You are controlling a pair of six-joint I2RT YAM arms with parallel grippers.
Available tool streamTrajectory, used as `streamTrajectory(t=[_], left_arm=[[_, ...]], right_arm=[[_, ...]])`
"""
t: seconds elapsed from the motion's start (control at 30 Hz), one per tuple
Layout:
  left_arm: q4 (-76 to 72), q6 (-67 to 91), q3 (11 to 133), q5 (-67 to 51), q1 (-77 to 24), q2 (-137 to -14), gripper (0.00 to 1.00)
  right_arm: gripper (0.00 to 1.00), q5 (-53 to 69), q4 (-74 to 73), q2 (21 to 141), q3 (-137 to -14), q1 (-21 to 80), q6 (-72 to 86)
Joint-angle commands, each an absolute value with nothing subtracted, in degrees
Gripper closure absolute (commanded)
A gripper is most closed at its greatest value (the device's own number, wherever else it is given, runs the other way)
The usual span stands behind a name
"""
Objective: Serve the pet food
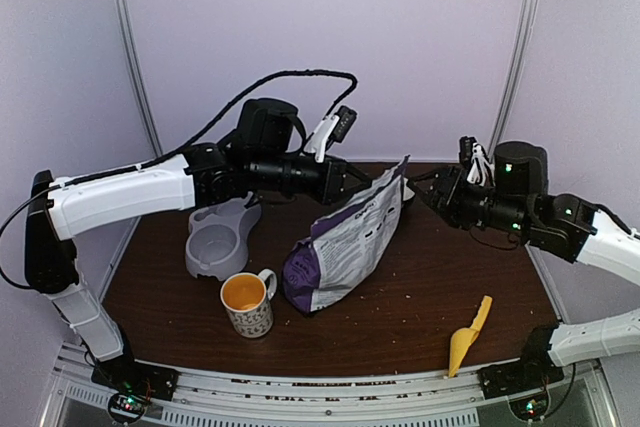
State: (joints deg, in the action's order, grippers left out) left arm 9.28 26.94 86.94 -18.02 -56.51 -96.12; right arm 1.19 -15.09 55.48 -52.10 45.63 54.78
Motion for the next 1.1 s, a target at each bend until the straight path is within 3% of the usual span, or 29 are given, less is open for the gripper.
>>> streamTrajectory(t=[0.0,0.47,0.97,1.07], left_arm=[[3.32,27.79,87.19,-20.36,-58.06,-94.56,1.0],[4.57,27.53,87.45,-20.21,-58.89,-94.83,1.0],[4.13,25.58,86.93,-22.06,-59.76,-94.67,1.0],[3.98,25.49,86.92,-21.86,-59.84,-94.66,1.0]], right_arm=[[0.52,6.98,-7.65,57.07,-53.34,46.74,59.84],[0.72,6.84,-6.89,61.1,-54.49,48.25,59.62],[0.74,7.09,-8.2,64.74,-57.13,48.23,59.14],[0.89,7.43,-8.76,65.24,-57.25,48.25,59.14]])
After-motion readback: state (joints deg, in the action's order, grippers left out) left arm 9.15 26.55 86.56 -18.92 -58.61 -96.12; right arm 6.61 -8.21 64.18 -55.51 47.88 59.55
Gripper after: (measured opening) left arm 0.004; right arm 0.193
